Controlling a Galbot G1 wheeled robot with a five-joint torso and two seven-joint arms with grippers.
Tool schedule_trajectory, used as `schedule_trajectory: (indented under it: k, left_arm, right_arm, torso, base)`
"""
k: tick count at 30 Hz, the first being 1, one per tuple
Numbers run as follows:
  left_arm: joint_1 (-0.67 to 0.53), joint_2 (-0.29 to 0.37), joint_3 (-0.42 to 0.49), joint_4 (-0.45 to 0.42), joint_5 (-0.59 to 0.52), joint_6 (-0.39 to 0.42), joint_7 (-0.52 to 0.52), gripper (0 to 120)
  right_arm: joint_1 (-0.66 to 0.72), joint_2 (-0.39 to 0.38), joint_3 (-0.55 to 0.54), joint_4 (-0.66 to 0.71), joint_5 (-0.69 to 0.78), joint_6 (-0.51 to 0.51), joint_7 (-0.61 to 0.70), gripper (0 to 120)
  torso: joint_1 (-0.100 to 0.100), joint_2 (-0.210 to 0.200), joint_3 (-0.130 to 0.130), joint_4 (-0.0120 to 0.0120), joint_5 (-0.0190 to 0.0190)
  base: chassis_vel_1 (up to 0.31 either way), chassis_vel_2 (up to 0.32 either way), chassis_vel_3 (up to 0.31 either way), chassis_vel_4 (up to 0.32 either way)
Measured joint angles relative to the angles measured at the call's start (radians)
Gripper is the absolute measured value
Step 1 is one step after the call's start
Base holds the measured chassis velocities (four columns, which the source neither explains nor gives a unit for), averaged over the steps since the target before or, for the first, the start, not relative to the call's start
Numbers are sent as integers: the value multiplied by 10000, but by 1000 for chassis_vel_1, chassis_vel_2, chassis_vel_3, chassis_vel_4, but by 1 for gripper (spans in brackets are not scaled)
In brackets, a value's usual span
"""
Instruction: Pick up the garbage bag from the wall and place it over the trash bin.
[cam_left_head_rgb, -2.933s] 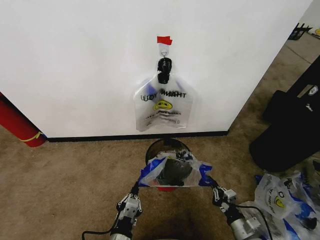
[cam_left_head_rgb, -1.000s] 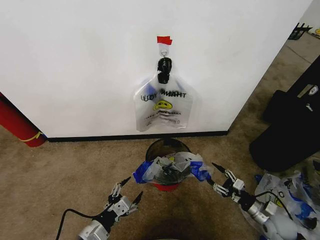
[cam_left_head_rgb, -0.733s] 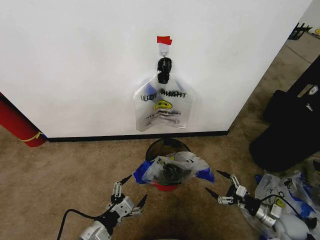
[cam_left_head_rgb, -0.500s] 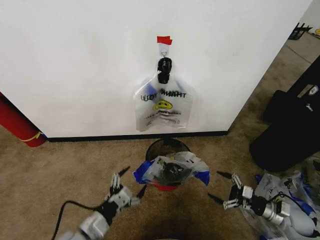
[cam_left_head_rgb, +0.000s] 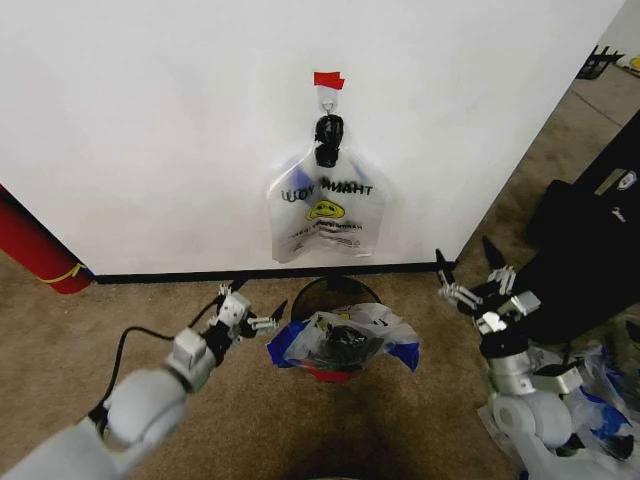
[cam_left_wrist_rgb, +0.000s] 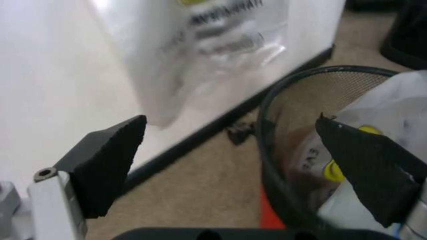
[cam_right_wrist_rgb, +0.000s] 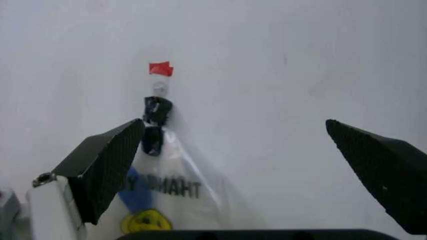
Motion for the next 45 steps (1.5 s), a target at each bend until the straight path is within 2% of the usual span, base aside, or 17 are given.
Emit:
schedule_trajectory:
  k: [1,2,4,6,8,11,16,21,25,26,29,33,34,40,42,45]
  left_arm:
    - [-579,-69,345,111,-463,633,0,100]
    - [-579,-69,345,111,-463,633,0,100]
    - [-1654,-434,921,379,-1431,2120,-13,100]
    - [-2406,-866,1319,704,-1898,2770,-17,100]
    - [-3138,-1275,1694,1094,-2189,3233,-35,100]
    - [-3756,-1618,2055,1481,-2298,3611,-41,100]
    - [-4848,-2279,3021,2688,-2093,4074,-60,99]
    - [-5312,-2790,3549,3631,-1960,4400,-94,97]
    - [-5561,-3153,3801,4178,-1723,4356,-94,82]
    - [-5561,-3153,3801,4178,-1723,4356,-94,82]
    - [-5630,-3256,3853,4350,-1655,4396,-94,70]
    - [-5628,-3255,3882,4356,-1601,4571,-101,54]
    - [-5628,-3255,3882,4356,-1601,4571,-101,54]
    - [-5494,-3247,3846,4209,-1534,4704,-259,27]
    - [-5431,-3253,3789,4160,-1536,4705,-341,24]
    - [-5215,-3208,3610,3922,-1739,4706,-818,13]
  right_arm:
    - [-126,123,49,76,-213,5,128,100]
    - [-126,123,49,76,-213,5,128,100]
    - [-392,430,69,233,-657,6,499,100]
    - [-517,690,97,296,-1173,16,854,100]
    - [-563,891,152,297,-1623,43,1108,100]
    - [-670,989,147,297,-1888,48,1284,100]
    - [-909,1159,54,288,-2248,91,1316,100]
    - [-1077,987,52,349,-2317,114,1305,100]
    - [-1235,824,102,449,-2322,142,1305,100]
    - [-1235,824,102,449,-2322,142,1305,100]
    - [-1356,769,102,445,-2324,245,1302,100]
    - [-1415,739,109,357,-2333,370,1287,100]
    - [-1415,739,109,357,-2333,370,1287,100]
    - [-1369,760,74,309,-2332,423,1285,100]
    - [-1364,767,58,308,-2333,426,1284,100]
    - [-1354,762,39,299,-2339,446,1277,100]
  torso:
    - [0,0,0,-7,6]
    - [0,0,0,-7,6]
    - [0,0,-1,-7,10]
    - [-1,0,-1,-3,-1]
    - [0,0,-1,-3,7]
    - [0,0,-1,-2,6]
    - [0,0,-1,0,6]
    - [0,0,-1,1,5]
    - [0,0,-2,-1,6]
    - [0,0,-2,-1,6]
    - [0,0,-2,0,6]
    - [-1,0,-2,0,6]
    - [-1,0,-2,0,6]
    - [-2,0,-2,0,6]
    - [-2,0,-2,-1,5]
    - [-1,0,-2,0,4]
  base:
    - [0,0,0,0]
    - [0,0,0,0]
    - [0,0,0,0]
    - [0,0,0,0]
    - [0,0,0,0]
    - [0,0,0,0]
    - [0,0,0,0]
    - [0,0,0,0]
    - [0,0,0,0]
    - [0,0,0,0]
    - [0,0,0,0]
    - [0,0,0,0]
    - [0,0,0,0]
    - [0,0,0,0]
    - [0,0,0,0]
    - [0,0,0,0]
